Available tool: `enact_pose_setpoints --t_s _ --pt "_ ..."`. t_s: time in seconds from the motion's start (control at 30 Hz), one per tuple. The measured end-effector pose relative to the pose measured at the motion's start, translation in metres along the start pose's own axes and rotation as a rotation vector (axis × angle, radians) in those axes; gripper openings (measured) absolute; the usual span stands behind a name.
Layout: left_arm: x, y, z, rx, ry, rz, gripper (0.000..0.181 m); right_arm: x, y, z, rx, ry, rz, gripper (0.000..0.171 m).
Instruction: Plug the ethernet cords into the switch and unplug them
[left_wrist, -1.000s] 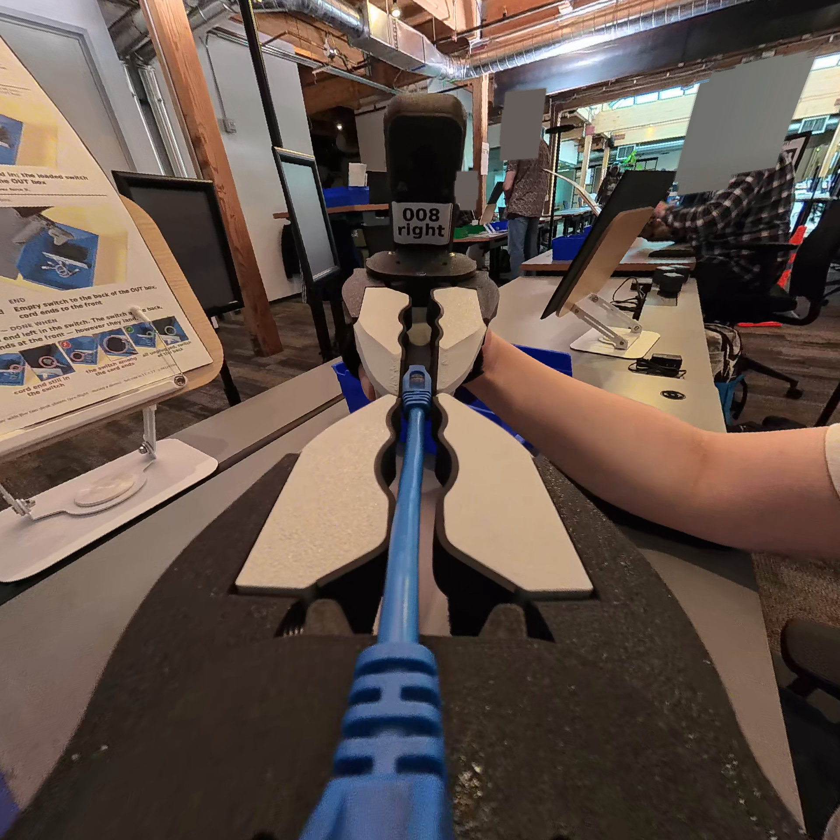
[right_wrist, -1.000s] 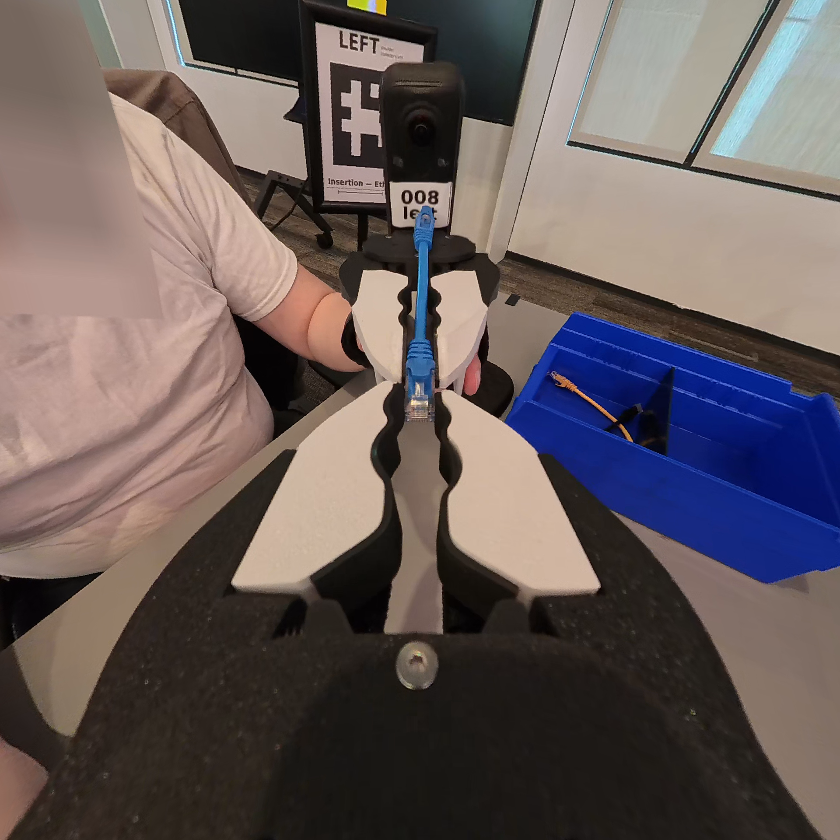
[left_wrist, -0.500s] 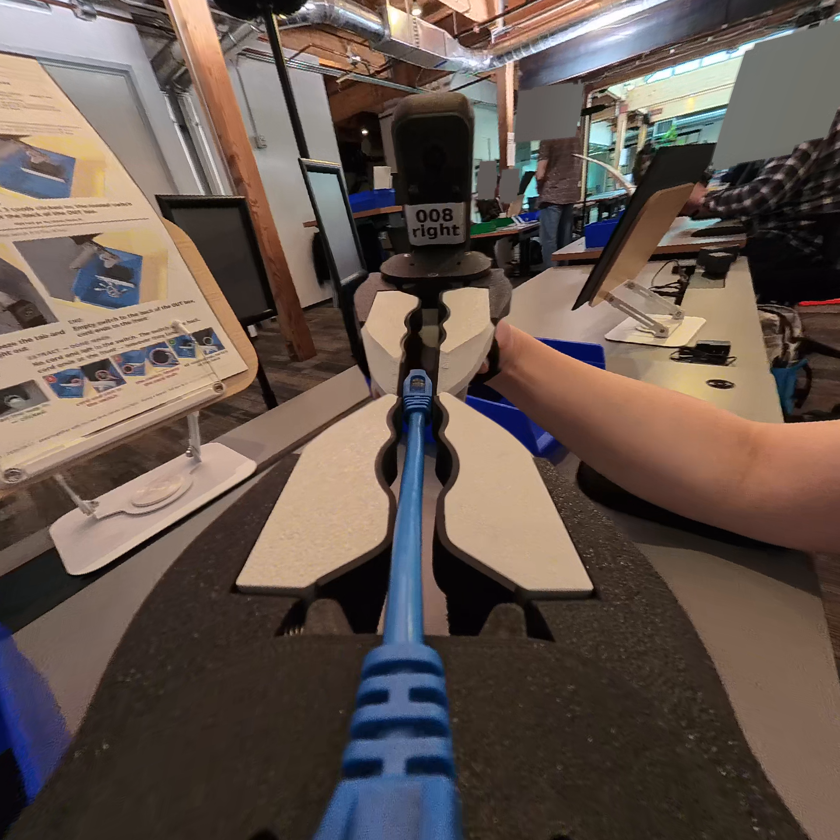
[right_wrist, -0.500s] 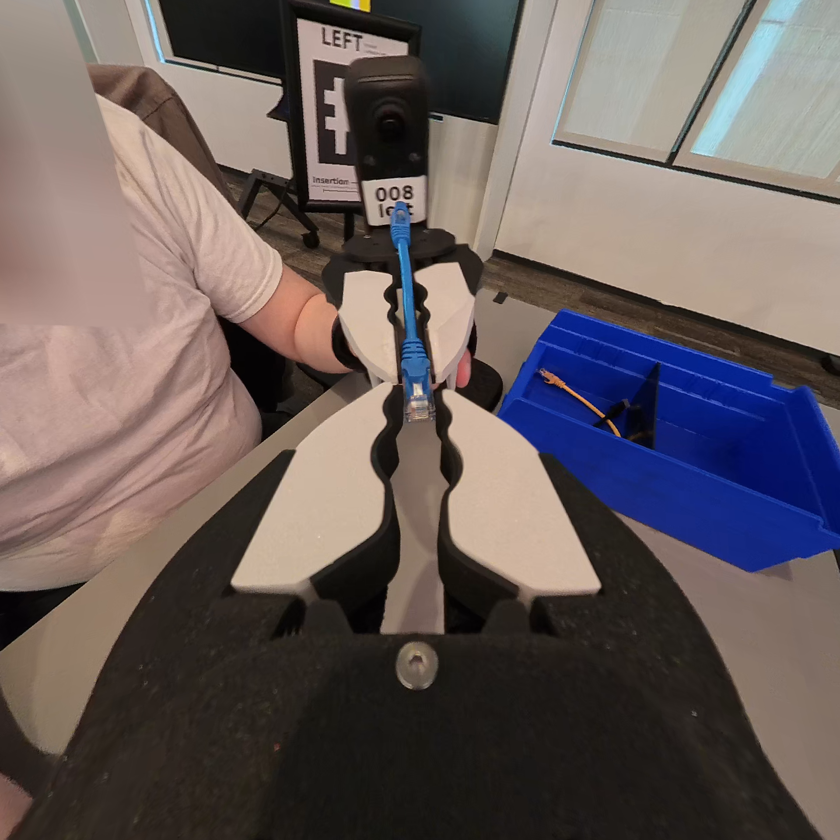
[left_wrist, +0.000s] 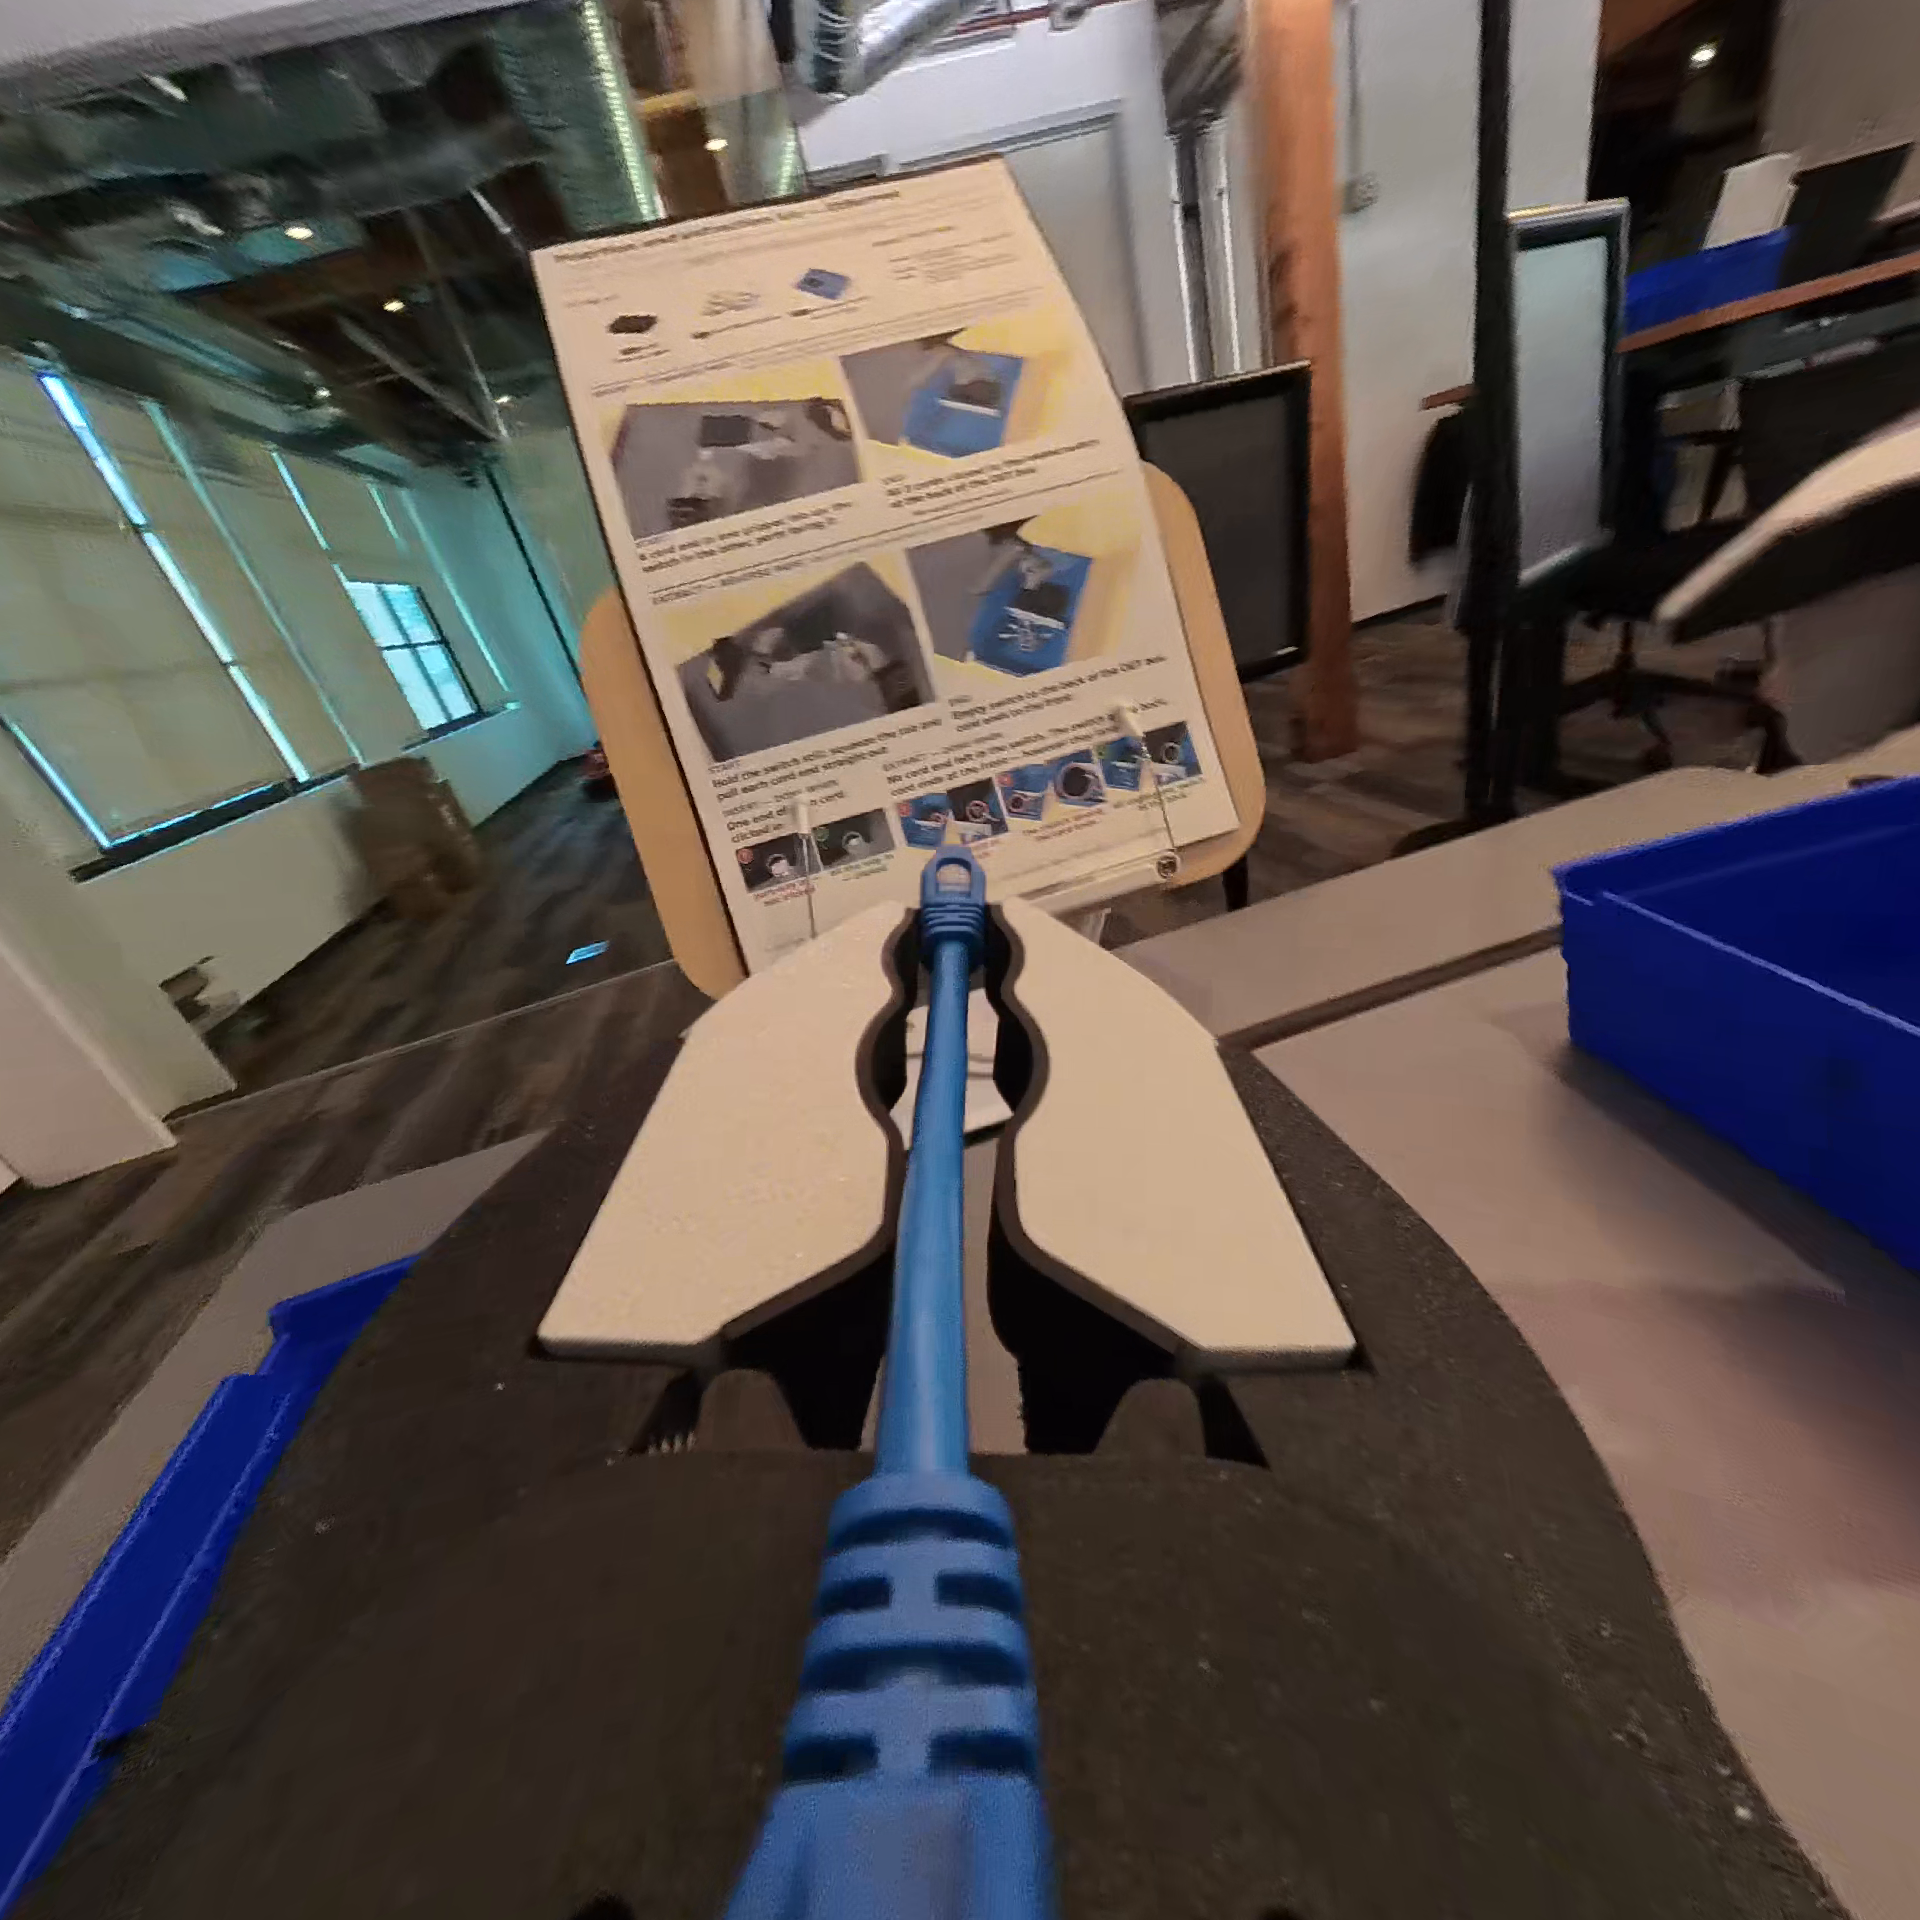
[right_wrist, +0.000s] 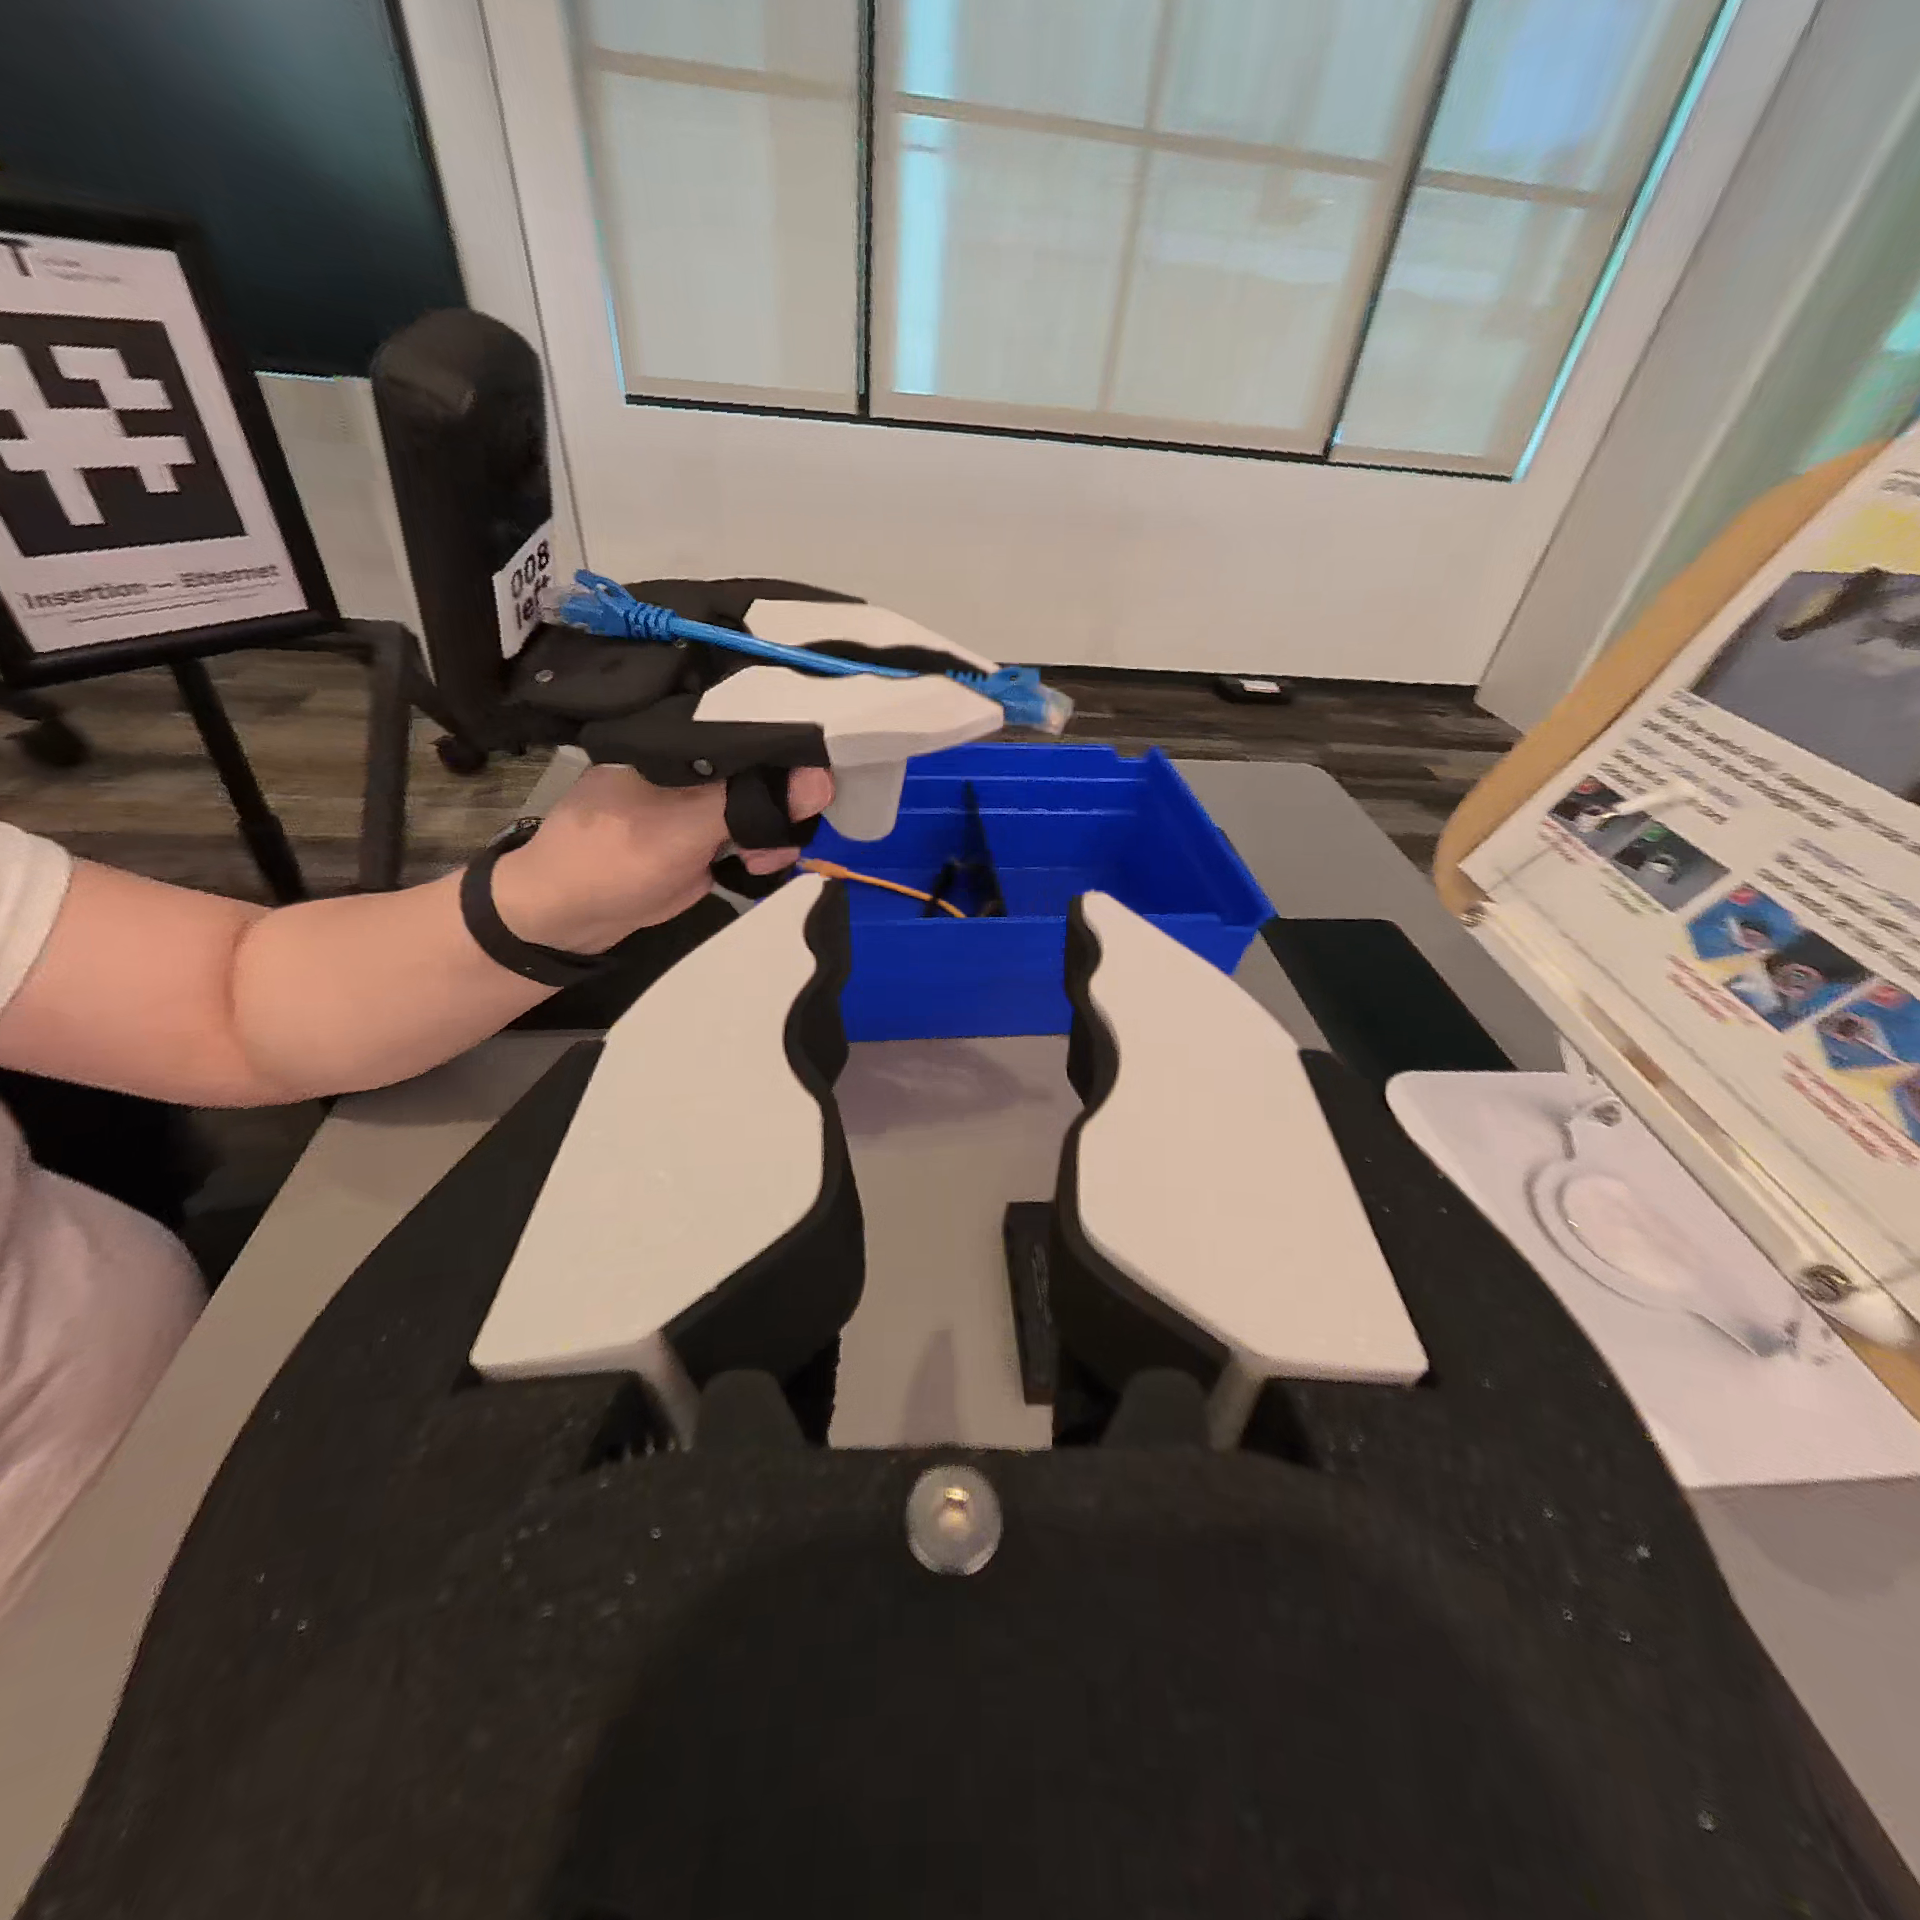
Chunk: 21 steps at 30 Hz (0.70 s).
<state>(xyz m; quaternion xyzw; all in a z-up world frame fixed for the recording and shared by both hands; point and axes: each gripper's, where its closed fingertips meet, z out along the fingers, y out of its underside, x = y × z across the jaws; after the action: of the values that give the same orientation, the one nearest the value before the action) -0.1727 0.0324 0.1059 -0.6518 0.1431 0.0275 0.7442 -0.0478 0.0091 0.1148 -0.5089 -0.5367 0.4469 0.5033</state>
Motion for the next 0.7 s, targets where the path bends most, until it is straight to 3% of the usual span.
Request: enact_pose_setpoints --t_s 0.37,0.7 --pt "-0.039 0.005 0.028 -0.021 -0.144 -0.069 0.011 0.021 0.004 -0.026 -0.029 0.108 0.001 0.037" --pt "-0.050 0.024 0.036 -0.037 -0.140 -0.123 0.011 0.033 0.035 -0.010 -0.132 0.139 0.038 0.038"
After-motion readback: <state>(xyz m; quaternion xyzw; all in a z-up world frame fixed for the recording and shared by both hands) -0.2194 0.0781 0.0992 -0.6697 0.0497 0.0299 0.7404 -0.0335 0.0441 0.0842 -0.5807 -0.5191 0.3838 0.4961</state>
